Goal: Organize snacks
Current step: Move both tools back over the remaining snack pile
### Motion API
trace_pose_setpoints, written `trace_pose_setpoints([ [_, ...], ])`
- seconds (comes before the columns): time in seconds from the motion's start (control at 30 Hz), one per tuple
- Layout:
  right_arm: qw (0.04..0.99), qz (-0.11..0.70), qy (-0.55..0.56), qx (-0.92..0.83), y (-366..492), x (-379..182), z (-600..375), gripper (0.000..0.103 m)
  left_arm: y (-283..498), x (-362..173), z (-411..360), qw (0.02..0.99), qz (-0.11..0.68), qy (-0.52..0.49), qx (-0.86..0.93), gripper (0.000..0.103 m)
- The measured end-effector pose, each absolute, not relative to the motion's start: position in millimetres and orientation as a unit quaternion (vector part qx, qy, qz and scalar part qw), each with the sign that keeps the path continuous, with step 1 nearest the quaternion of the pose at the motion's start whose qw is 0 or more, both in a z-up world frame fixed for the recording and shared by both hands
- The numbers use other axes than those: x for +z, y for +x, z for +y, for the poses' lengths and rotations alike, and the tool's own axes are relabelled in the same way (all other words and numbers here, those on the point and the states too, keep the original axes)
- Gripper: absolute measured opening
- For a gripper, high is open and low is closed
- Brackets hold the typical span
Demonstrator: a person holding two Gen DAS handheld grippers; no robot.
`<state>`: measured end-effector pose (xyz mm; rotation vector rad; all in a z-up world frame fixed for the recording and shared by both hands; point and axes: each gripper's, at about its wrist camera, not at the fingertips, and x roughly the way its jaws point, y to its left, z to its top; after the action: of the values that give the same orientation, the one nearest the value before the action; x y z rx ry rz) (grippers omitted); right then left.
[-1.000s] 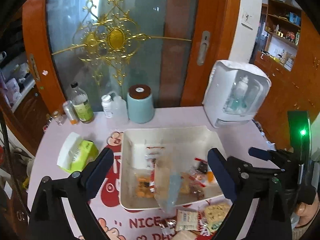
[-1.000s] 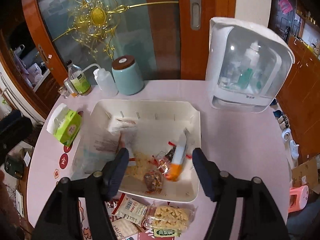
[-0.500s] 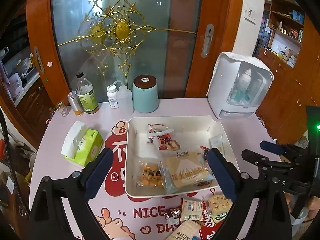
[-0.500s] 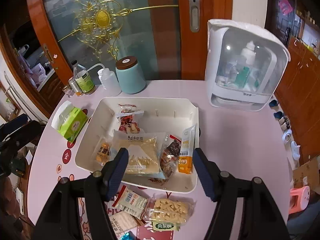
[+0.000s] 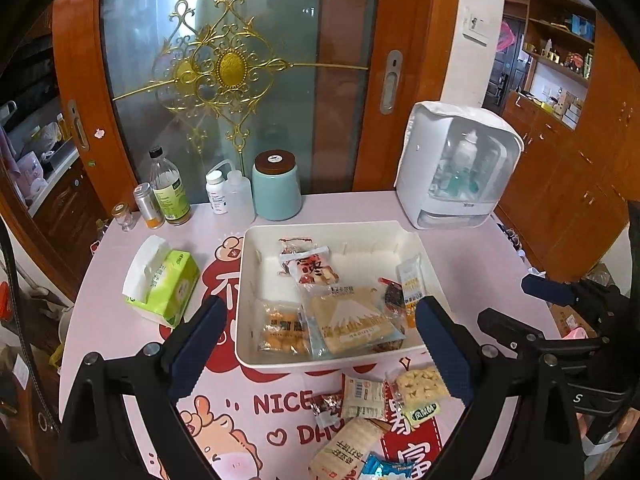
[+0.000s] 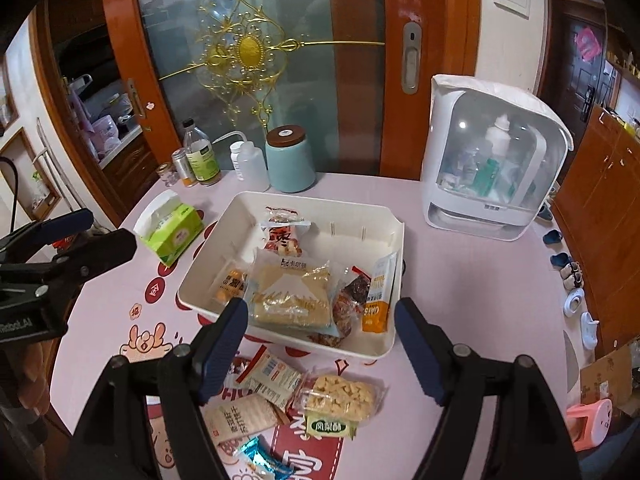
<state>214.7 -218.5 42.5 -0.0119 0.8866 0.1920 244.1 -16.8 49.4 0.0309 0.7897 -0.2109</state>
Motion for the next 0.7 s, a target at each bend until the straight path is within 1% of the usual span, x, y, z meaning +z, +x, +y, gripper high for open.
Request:
trace_pose_setpoints([
  [0.47, 0.911, 0.402, -0.045, 0.085, 154, 50, -226, 0.076, 191, 51, -34, 0.924, 0.369, 0.039, -0.097, 0.094],
  [0.7, 0.911, 0.396, -0.074, 0.087, 123, 39, -227, 0.076, 166, 41, -43, 0.918, 0.374, 0.051, -0.119, 0.094],
])
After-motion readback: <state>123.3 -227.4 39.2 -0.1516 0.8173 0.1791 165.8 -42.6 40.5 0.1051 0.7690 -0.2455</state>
